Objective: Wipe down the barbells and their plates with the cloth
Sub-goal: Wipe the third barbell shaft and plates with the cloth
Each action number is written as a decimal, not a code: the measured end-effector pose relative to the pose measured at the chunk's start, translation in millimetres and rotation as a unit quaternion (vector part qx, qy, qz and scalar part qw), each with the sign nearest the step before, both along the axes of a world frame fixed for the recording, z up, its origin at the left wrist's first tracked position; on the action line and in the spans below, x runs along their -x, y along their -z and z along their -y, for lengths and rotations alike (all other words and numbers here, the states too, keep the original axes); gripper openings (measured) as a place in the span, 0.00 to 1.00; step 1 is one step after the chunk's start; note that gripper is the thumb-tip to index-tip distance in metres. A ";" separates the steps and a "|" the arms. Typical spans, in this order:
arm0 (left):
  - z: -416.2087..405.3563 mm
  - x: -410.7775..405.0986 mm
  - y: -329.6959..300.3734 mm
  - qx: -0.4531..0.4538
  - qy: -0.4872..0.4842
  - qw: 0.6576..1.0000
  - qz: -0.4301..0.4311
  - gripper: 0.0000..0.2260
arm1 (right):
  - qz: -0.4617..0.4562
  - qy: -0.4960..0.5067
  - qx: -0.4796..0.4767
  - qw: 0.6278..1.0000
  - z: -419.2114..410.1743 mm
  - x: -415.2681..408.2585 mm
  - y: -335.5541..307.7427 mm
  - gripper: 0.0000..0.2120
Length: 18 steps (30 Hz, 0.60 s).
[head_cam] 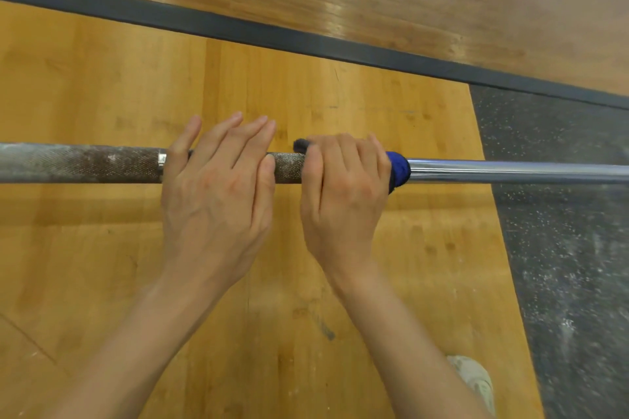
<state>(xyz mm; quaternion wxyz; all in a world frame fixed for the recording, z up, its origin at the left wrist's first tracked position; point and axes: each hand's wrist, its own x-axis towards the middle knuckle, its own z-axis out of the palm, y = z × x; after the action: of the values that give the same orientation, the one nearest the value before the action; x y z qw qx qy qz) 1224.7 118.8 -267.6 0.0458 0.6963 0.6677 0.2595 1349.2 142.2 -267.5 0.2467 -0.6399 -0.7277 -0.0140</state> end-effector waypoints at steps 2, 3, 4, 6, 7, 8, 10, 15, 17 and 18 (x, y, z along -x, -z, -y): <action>2.3 0.5 0.0 -0.001 0.002 1.000 0.005 0.19 | 0.100 0.011 0.198 0.975 -35.6 5.2 -29.2 0.20; 3.7 0.4 -0.2 0.000 0.004 1.000 0.006 0.19 | 0.116 0.002 0.286 0.951 -51.6 2.2 -37.3 0.20; 4.4 0.1 -0.7 0.000 0.005 1.000 0.007 0.19 | 0.115 -0.003 0.341 0.933 -60.8 -1.5 -38.7 0.20; 7.0 0.1 -1.9 -0.001 0.002 1.000 0.008 0.19 | 0.124 0.002 0.266 0.956 -44.2 -1.1 -29.0 0.21; 8.1 0.3 -2.0 -0.002 0.001 1.000 0.009 0.19 | 0.100 0.013 0.155 0.983 -19.8 1.1 -19.7 0.22; 9.2 -0.2 -2.0 -0.002 0.001 1.000 0.010 0.19 | 0.052 0.021 0.087 0.995 7.5 2.2 -9.0 0.21; 11.6 -1.0 -1.5 -0.001 0.005 1.000 0.009 0.19 | 0.004 0.018 0.004 1.000 38.2 0.2 7.6 0.19; 17.5 0.9 -3.0 0.016 0.025 0.999 0.014 0.19 | 0.116 0.027 0.159 0.980 -26.5 0.2 -28.9 0.26; 22.6 5.0 -6.2 0.020 0.039 0.999 0.031 0.20 | 0.098 0.012 0.217 0.971 -27.5 -8.4 -28.8 0.28; 25.9 10.3 -7.8 0.019 0.032 0.998 0.041 0.21 | 0.084 0.011 0.183 0.979 -20.5 -12.8 -26.5 0.28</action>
<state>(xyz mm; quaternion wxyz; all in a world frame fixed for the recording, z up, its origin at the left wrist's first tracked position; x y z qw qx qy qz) 1214.3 92.9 -259.8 0.0949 0.7050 0.6476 0.2732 1362.0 162.7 -241.0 0.0633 -0.6786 -0.7291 0.0628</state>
